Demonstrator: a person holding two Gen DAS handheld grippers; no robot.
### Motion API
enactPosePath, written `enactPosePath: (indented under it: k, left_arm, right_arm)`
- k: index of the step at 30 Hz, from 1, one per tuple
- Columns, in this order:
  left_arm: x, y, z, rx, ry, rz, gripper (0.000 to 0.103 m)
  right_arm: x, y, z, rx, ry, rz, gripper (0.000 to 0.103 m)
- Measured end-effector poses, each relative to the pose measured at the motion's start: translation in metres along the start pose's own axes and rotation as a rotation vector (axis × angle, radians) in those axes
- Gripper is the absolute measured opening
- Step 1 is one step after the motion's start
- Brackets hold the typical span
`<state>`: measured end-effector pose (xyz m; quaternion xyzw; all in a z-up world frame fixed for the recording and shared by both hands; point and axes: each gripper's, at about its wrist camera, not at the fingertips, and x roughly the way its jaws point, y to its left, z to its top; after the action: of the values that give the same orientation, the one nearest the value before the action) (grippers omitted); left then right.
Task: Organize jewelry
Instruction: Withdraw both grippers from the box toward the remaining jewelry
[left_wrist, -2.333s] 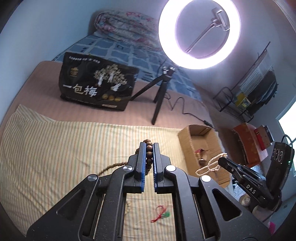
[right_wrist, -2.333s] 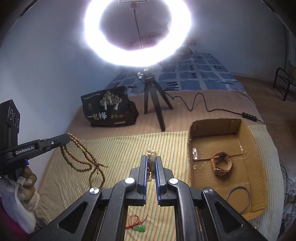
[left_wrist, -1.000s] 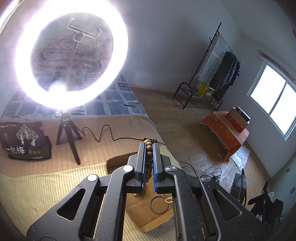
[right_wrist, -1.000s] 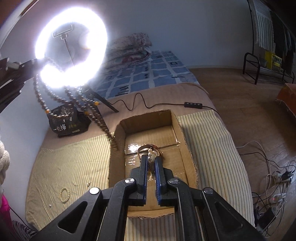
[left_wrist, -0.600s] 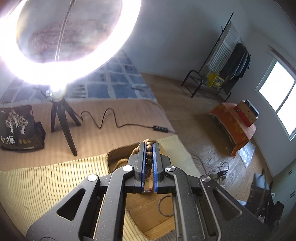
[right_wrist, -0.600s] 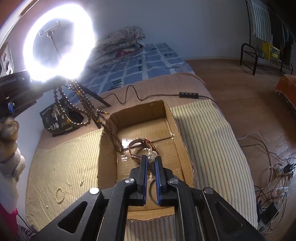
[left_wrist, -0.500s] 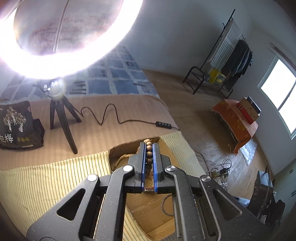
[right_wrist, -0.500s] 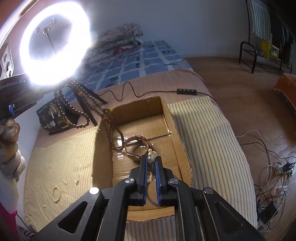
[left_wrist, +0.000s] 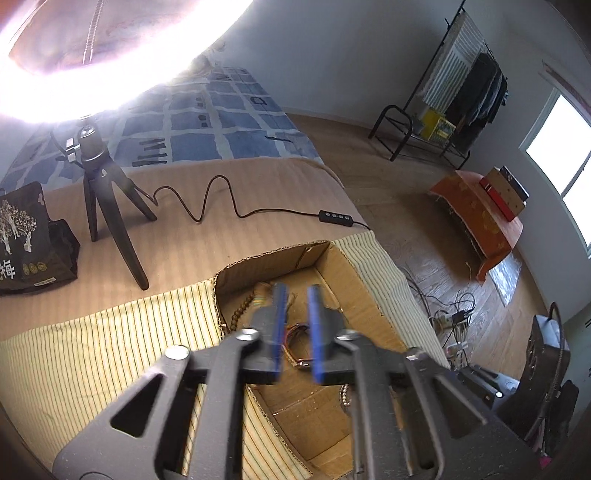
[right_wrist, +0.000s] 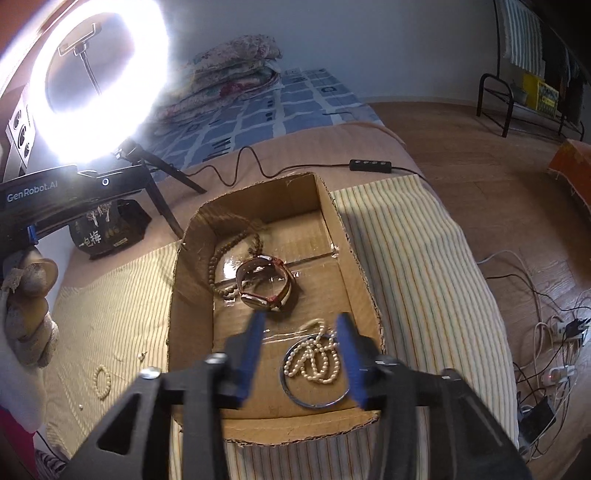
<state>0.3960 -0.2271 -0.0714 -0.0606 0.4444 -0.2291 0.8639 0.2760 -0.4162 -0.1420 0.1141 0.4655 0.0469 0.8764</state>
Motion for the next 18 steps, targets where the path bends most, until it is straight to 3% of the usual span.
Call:
enactPosePath:
  k: [1,2,7,18]
  left_arm:
    - [0.0,-0.001,-0.001,0.005,-0.002,0.005,0.036]
    - [-0.001,-0.001,-0.002,0.009,-0.006,0.009,0.038]
    - [-0.008,0.004,-0.004,-0.006,-0.008,0.015,0.038]
    - [-0.042,0.015,-0.014,-0.01,-0.038,0.038,0.038]
  right_arm:
    - [-0.001,0.001,0.0,-0.003,-0.002,-0.001,0.062]
    - [-0.002,0.001,0.0,-0.005,-0.007,-0.003,0.072]
    - [-0.006,0.004,0.0,-0.004,-0.027,-0.013,0.084]
    - [-0.028,0.013,-0.003,-0.001,-0.083,-0.019,0.085]
